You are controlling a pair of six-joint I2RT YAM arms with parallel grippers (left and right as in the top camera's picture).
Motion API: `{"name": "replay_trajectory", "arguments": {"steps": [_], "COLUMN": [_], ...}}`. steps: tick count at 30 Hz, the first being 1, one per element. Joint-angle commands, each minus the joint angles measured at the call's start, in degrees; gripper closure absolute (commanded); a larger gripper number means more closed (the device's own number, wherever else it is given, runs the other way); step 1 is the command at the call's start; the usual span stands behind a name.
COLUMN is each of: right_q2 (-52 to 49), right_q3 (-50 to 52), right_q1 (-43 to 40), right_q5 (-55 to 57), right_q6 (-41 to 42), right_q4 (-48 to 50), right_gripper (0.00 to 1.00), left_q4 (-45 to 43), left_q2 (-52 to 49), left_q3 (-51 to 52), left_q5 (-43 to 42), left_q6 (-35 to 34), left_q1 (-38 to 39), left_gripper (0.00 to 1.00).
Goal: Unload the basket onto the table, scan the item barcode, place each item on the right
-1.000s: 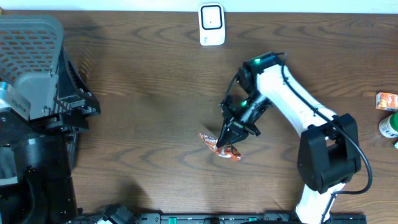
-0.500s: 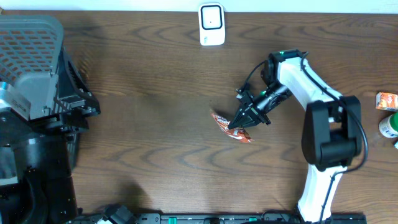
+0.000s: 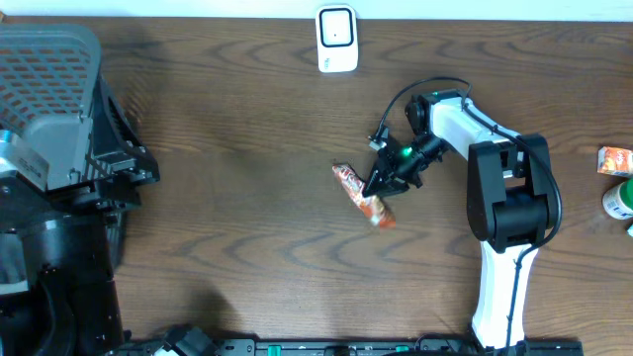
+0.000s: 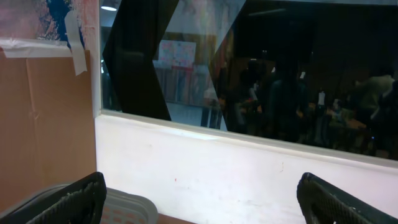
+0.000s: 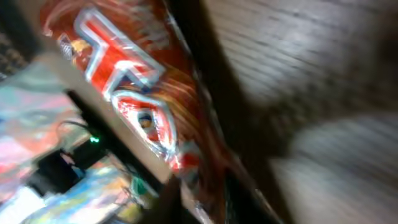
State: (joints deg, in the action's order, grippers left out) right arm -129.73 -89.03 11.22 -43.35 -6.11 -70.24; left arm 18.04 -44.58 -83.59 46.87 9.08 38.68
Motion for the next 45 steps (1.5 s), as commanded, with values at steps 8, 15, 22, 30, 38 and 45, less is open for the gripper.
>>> {"name": "replay_trajectory", "arguments": {"steps": [8,15,22,30,38,45], "right_q2": [4.68,7.98,7.74,7.74,7.74,7.74], "right_q3": [-13.88,-16.98,-12.57,-2.12,3.87,9.27], "right_q1": [1.68,11.80,24.87,31.50,30.71,30.67], "right_q5": [12.37,35.06,57.83,61.09,63.84,64.43], "right_q6": [2.62,15.21,27.30,27.28,27.28,23.85], "right_q4": [-8.07,-9.79,-7.15,2.27,8.98,16.24], "right_gripper": [0.24,0.01,0.01,0.06,0.27,0.49], "left_q4": [-0.09,-0.07,-0.07,-0.09,-0.07,-0.07], "left_q2": [0.04,0.04,0.04,0.04,0.04,0.04], "left_q3": [0.11,0.11,0.11,0.11,0.11,0.11], "left_q5": [0.35,0.35,0.35,0.35,0.35,0.35], "left_q6": [0.76,0.76,0.76,0.76,0.76,0.76], "left_q1": [-0.15,-0.15,-0.15,-0.15,-0.15,-0.15], "left_gripper": [0.02,0.02,0.02,0.02,0.02,0.02]}}
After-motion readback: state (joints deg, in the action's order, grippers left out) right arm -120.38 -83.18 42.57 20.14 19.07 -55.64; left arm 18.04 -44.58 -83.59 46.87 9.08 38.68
